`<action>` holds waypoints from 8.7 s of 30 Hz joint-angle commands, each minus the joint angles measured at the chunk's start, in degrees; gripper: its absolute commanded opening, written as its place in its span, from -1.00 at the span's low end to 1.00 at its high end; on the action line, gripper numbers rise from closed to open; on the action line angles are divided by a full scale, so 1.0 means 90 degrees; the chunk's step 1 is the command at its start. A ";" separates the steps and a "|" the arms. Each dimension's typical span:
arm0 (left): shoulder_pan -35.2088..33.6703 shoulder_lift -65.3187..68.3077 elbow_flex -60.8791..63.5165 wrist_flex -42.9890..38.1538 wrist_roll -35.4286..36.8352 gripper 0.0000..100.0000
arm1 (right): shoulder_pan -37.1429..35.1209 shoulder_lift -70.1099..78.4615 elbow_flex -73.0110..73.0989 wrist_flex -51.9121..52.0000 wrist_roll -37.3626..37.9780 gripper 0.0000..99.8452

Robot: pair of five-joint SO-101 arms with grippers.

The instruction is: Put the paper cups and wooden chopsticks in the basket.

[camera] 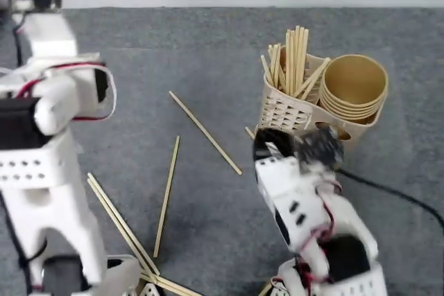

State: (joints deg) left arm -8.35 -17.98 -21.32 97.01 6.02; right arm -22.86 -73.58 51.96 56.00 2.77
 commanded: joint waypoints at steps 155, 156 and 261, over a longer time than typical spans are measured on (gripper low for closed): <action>0.1260 -0.2295 0.3883 -0.1446 0.0147 -0.98 | 0.1343 0.5407 -0.9446 0.2505 0.0703 -0.98; 0.1221 -0.2325 0.3883 -0.1436 0.0166 -0.98 | 0.1343 0.5397 -0.9192 0.2203 0.0703 -0.98; 0.3692 -0.1358 0.3609 -0.5968 0.1934 -0.89 | 0.1695 -0.1910 0.3341 0.0269 -0.0039 -0.98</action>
State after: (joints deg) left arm 27.60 -24.40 13.41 38.46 23.16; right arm -7.91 -90.20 82.73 59.52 3.12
